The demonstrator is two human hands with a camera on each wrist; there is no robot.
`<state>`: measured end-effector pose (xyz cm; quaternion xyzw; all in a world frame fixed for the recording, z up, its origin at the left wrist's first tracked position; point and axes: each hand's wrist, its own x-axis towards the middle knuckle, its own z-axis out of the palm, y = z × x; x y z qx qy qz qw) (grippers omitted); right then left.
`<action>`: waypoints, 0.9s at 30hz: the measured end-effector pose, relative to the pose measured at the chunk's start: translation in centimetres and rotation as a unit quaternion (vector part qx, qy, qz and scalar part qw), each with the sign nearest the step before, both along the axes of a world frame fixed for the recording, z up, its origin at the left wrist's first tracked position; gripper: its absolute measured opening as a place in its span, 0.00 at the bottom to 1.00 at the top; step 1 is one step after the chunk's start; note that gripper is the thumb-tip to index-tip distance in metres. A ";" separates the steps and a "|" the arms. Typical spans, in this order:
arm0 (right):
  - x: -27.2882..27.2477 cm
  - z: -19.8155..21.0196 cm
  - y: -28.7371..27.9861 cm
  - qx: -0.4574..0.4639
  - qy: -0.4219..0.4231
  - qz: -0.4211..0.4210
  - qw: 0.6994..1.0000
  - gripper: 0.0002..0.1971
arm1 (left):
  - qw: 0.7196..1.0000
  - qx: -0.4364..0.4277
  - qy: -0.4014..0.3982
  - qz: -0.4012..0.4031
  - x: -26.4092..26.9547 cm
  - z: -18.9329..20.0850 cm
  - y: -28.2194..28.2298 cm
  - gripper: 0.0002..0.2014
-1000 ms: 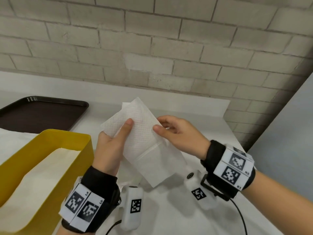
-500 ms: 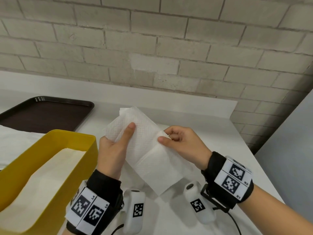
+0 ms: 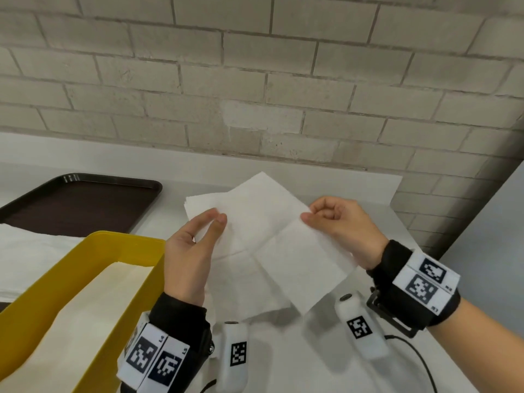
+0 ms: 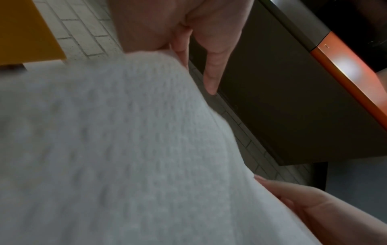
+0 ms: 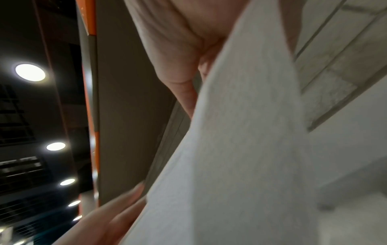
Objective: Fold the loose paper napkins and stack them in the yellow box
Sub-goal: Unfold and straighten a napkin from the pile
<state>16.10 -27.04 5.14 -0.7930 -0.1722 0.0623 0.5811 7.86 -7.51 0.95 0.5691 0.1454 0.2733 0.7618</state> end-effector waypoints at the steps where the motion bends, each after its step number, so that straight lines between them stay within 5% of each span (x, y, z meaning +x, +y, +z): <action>1: 0.5 0.3 -0.3 0.009 -0.012 -0.028 0.999 0.09 | 1.000 0.015 -0.004 -0.001 -0.1 0.0 0.1 0.07; 6: 1.6 2.4 -0.4 -0.106 -0.241 -0.127 0.956 0.05 | 0.998 0.062 0.000 -0.011 -0.3 -0.6 -0.6 0.16; 13: -3.6 0.1 5.8 -0.257 -0.495 -0.042 0.829 0.15 | 0.998 0.026 -0.003 -0.061 -0.1 -0.5 -2.8 0.16; 16: -5.0 -0.9 7.2 -0.296 -0.480 -0.010 0.826 0.16 | 0.996 -0.029 -0.034 -0.080 -0.5 -0.1 -3.3 0.11; 20: -5.7 -0.9 7.7 -0.344 -0.427 0.027 0.836 0.16 | 0.997 -0.036 -0.029 -0.054 -0.9 0.4 -3.8 0.25; 24: -5.8 -0.4 6.7 -0.327 -0.246 0.162 0.898 0.11 | 0.995 -0.068 -0.033 -0.065 -0.8 -0.1 -3.0 0.26; 27: -5.2 0.5 5.6 -0.272 -0.224 0.158 0.923 0.11 | 0.993 -0.066 -0.051 -0.079 -0.7 -0.7 -2.3 0.19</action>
